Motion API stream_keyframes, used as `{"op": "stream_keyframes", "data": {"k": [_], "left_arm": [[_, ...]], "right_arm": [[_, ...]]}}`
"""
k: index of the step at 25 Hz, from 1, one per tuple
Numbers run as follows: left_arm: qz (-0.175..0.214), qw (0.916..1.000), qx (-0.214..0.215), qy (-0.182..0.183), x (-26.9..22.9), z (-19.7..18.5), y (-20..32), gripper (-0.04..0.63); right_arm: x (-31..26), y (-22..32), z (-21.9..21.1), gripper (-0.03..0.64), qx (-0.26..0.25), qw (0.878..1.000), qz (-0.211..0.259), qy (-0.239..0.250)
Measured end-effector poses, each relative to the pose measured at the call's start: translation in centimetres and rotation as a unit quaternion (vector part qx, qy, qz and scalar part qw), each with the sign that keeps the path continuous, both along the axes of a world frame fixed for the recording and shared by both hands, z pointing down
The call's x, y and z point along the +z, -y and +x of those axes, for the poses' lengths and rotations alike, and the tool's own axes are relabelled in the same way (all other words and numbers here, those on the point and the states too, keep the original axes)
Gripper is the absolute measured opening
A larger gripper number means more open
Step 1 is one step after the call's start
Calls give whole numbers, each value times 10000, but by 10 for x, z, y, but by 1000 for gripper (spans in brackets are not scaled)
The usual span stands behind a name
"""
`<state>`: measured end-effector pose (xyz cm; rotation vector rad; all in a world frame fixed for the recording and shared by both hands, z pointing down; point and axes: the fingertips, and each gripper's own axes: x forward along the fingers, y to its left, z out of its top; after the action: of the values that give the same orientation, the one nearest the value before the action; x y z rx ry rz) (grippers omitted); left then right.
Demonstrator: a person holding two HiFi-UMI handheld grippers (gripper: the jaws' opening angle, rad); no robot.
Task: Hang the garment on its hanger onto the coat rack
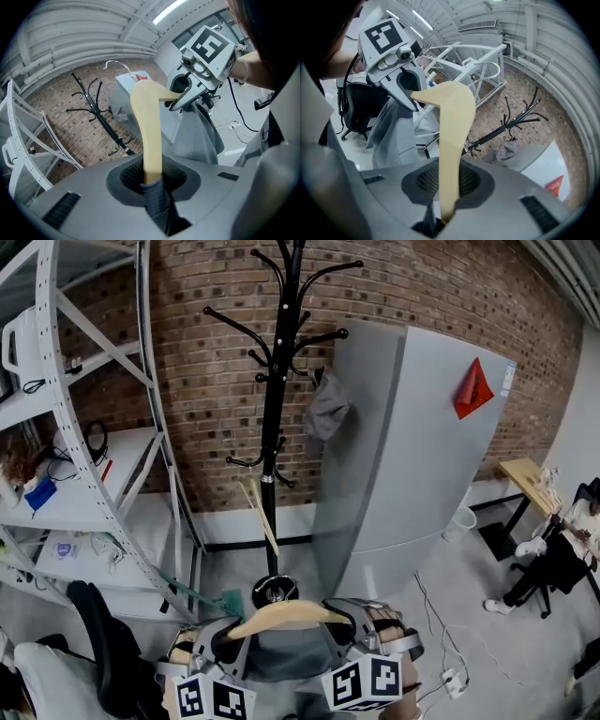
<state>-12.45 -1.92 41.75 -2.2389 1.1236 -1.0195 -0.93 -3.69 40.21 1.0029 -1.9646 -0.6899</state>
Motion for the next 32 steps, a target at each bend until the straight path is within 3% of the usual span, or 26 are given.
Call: {"op": "stream_keyframes", "data": {"k": [15,21,32], "left_arm": [[102,9999,-95,60,-16,19,110,71],[294,9991,-312,20,-28,22,155,66],[534,9970,-547,104,-48,34,208,66]], "right_arm": [[-16,113,17,64,-197,9998,80,30],[-34,150,15,63,-761,9952,67,607],[-54,211,26,63,-958,9931,450,509]]}}
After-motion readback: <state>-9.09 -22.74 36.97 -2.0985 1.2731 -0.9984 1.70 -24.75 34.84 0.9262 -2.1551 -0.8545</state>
